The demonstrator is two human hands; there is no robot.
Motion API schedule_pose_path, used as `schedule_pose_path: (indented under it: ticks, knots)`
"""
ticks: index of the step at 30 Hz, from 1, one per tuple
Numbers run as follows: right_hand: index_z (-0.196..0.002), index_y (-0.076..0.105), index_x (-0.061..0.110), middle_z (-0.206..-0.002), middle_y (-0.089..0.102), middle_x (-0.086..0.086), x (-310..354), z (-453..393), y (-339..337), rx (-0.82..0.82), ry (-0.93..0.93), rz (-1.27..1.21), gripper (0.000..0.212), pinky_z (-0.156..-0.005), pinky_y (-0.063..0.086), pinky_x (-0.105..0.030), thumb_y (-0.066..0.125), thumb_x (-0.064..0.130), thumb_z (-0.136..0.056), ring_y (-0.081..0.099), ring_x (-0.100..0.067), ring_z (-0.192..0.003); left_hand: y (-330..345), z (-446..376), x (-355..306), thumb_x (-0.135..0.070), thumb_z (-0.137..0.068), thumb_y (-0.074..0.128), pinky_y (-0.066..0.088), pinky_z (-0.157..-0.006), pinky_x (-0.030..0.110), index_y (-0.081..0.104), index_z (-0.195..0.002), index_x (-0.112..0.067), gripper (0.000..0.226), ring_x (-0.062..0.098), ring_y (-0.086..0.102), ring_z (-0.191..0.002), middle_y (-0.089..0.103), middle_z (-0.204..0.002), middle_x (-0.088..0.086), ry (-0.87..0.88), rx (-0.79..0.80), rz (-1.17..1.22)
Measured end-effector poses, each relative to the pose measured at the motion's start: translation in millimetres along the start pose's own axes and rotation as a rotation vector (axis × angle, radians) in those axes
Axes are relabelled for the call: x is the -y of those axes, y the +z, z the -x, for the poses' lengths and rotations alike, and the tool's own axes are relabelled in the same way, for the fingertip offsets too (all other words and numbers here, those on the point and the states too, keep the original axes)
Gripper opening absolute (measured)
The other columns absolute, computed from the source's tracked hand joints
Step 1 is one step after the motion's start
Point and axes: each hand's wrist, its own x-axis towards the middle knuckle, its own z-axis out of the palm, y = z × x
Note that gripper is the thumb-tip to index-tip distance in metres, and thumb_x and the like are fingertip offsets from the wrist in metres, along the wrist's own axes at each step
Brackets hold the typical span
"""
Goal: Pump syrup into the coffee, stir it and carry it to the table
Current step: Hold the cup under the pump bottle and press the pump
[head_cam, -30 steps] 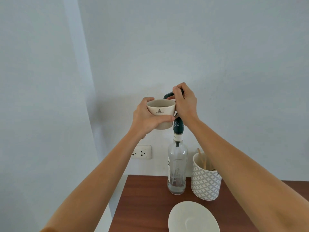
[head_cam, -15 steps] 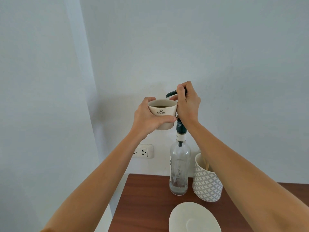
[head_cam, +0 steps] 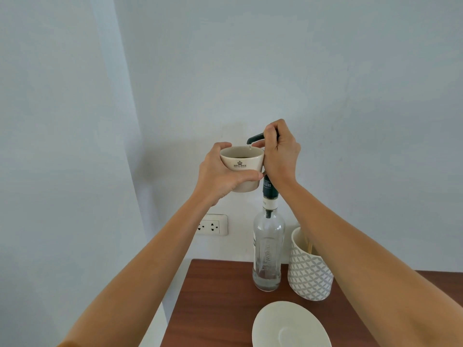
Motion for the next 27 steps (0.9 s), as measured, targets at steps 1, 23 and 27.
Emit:
schedule_pose_path:
  ticks: [1, 23, 27]
  knots:
    - [-0.082, 0.048, 0.01, -0.057, 0.07, 0.021, -0.2, 0.0, 0.1, 0.0, -0.003, 0.003, 0.02, -0.089, 0.049, -0.055, 0.039, 0.018, -0.098, 0.073, -0.018, -0.067, 0.2, 0.0, 0.2, -0.031, -0.05, 0.099, 0.053, -0.081, 0.026, 0.05, -0.138, -0.024, 0.101, 0.018, 0.063, -0.114, 0.063, -0.126, -0.003, 0.001, 0.0, 0.0]
    - [-0.079, 0.051, 0.006, -0.053, 0.068, 0.016, -0.9, 1.2, -0.3, -0.025, 0.012, 0.02, 0.018, -0.077, 0.053, -0.043, 0.041, 0.011, -0.093, 0.071, -0.013, -0.06, -0.5, 2.2, -0.7, -0.035, -0.045, 0.095, 0.053, -0.077, 0.025, 0.05, -0.139, -0.023, 0.104, 0.018, 0.063, -0.113, 0.062, -0.125, -0.003, 0.003, 0.002, 0.002]
    - [-0.078, 0.05, 0.006, -0.051, 0.066, 0.023, -0.1, 1.3, -0.8, -0.019, 0.005, 0.026, 0.018, -0.075, 0.05, -0.038, 0.04, 0.009, -0.092, 0.07, -0.014, -0.061, 0.5, 2.8, -1.7, -0.04, -0.04, 0.091, 0.054, -0.08, 0.026, 0.05, -0.137, -0.024, 0.107, 0.017, 0.063, -0.114, 0.063, -0.126, -0.004, -0.002, -0.004, 0.001]
